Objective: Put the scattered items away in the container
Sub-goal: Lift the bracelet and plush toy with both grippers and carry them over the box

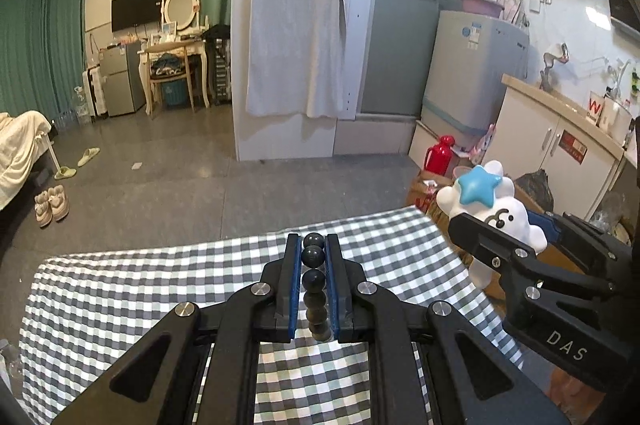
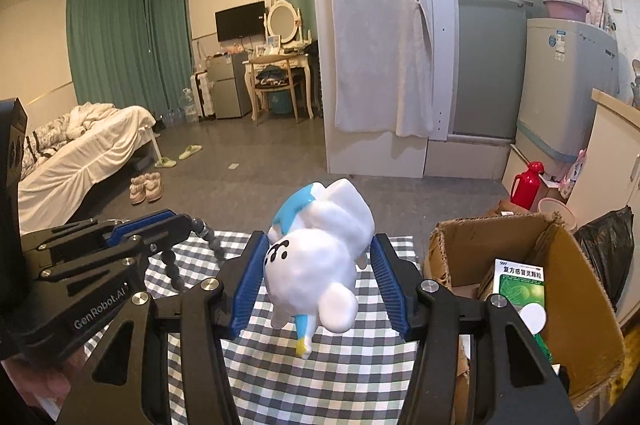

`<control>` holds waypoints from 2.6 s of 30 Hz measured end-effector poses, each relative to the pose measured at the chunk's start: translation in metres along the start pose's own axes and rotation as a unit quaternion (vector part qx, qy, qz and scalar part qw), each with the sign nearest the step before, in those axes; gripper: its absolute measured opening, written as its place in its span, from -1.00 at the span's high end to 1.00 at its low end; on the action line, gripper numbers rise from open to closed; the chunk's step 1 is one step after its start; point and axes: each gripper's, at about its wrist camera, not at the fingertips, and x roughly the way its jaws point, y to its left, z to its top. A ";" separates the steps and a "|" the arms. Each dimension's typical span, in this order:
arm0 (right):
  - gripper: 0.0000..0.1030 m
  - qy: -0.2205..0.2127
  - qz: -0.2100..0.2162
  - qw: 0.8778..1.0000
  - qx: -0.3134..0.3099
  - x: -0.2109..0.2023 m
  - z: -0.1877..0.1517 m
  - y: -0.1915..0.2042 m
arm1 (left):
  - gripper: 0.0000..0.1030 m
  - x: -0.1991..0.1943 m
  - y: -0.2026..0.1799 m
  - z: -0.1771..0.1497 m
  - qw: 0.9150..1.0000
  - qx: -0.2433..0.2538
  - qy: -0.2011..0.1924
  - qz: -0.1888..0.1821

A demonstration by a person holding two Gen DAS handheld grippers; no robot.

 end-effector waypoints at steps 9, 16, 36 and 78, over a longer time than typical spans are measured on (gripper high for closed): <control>-0.02 -0.025 -0.004 1.000 0.001 -0.024 0.009 -0.001 | 0.78 -0.027 -0.005 0.014 0.999 0.001 -0.031 -0.006; -0.02 -0.032 -0.006 0.999 0.001 -0.033 0.010 -0.006 | 0.78 -0.035 -0.011 0.019 0.999 0.007 -0.044 -0.007; -0.02 -0.040 -0.058 0.997 0.024 -0.056 0.002 -0.064 | 0.78 -0.032 -0.046 0.027 0.998 0.025 -0.046 -0.029; -0.02 -0.019 -0.188 0.978 0.094 -0.104 -0.028 -0.201 | 0.78 0.018 -0.212 0.027 0.984 0.110 -0.013 -0.142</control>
